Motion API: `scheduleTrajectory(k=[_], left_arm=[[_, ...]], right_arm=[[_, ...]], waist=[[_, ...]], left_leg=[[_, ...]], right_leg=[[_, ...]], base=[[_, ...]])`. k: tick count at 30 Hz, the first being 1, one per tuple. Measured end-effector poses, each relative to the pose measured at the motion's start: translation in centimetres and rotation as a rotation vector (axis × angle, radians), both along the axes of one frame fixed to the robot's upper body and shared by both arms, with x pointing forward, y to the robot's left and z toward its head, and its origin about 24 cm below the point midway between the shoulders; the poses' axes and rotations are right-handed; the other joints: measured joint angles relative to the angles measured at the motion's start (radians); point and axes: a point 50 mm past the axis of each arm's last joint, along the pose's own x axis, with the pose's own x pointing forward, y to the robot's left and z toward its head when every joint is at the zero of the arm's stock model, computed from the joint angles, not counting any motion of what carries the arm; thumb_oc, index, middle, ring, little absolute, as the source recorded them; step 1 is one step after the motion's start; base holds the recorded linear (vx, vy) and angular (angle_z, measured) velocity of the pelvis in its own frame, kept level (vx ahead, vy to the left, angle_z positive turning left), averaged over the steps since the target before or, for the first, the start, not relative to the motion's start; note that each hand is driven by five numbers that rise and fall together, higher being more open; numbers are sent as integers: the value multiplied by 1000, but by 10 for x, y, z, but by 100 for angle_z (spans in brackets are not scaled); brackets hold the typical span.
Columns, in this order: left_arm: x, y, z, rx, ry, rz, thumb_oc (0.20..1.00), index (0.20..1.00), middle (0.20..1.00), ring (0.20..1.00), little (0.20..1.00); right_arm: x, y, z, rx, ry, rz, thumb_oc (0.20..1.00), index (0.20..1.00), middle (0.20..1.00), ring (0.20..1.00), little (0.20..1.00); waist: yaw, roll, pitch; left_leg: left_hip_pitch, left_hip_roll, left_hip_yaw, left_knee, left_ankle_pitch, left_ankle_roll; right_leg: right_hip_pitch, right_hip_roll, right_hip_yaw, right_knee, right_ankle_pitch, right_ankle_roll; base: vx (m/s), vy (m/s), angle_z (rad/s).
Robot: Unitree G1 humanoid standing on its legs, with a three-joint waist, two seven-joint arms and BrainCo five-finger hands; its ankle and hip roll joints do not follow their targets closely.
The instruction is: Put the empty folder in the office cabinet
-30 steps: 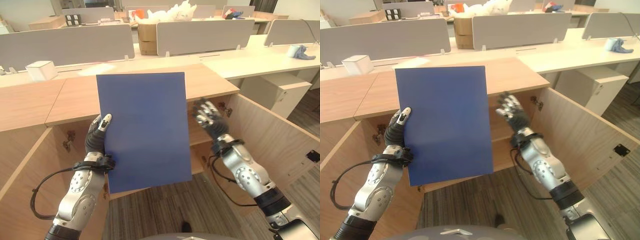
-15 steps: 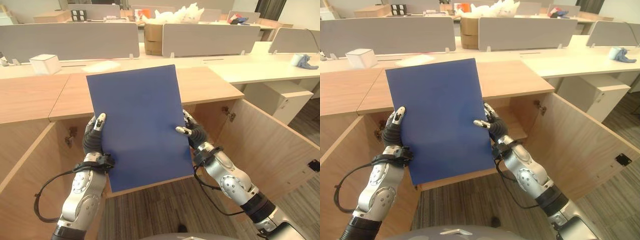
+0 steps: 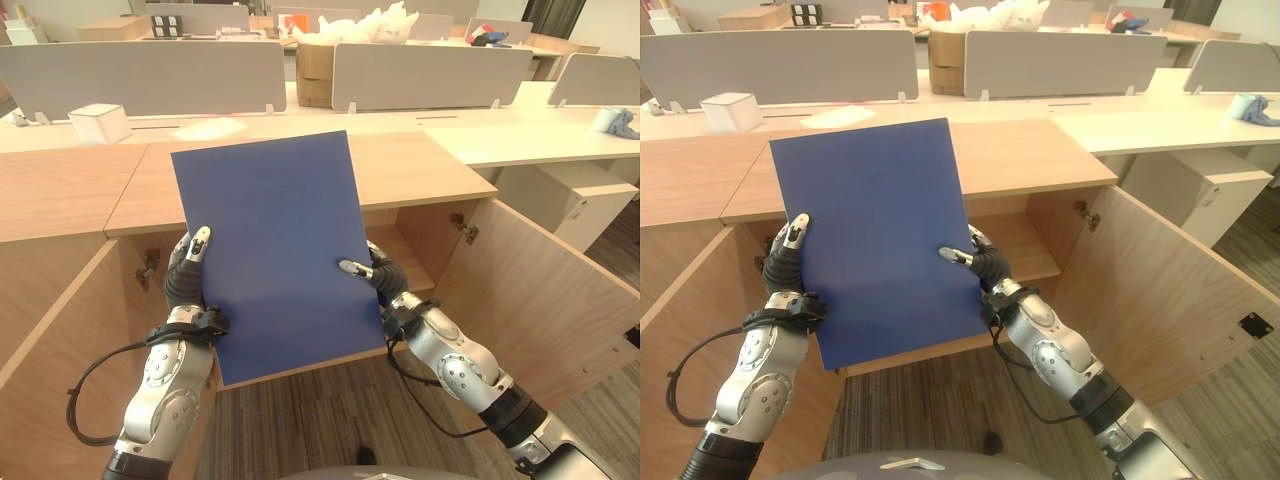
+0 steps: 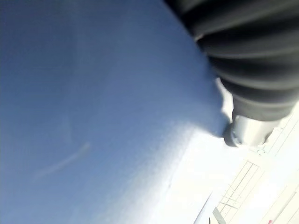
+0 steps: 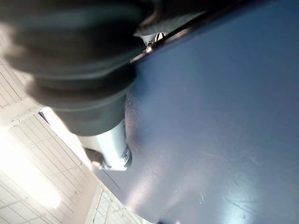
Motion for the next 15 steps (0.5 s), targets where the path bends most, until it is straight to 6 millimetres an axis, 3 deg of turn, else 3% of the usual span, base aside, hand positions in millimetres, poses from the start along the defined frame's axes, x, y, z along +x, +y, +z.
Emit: scheduleTrajectory(k=[9, 15], left_arm=[[-1, -1, -1, 0, 1, -8, 200, 200, 200, 200, 200], [-11, -3, -16, -24, 64, -5, 200, 200, 200, 200, 200]], right_arm=[[-1, 0, -3, -15, 12, -2, 200, 200, 200, 200, 200], [-11, -2, -19, -33, 73, -7, 200, 200, 200, 200, 200]], waist=[[-1, 0, 0], [-4, 0, -1]], left_leg=[[-1, 0, 0, -1, 0, 0], [-10, 0, -1, 0, 1, -1]], right_leg=[[-2, 0, 0, 0, 0, 0], [-9, 0, -2, 0, 0, 0]], base=[[0, 0, 0], [5, -2, 0]])
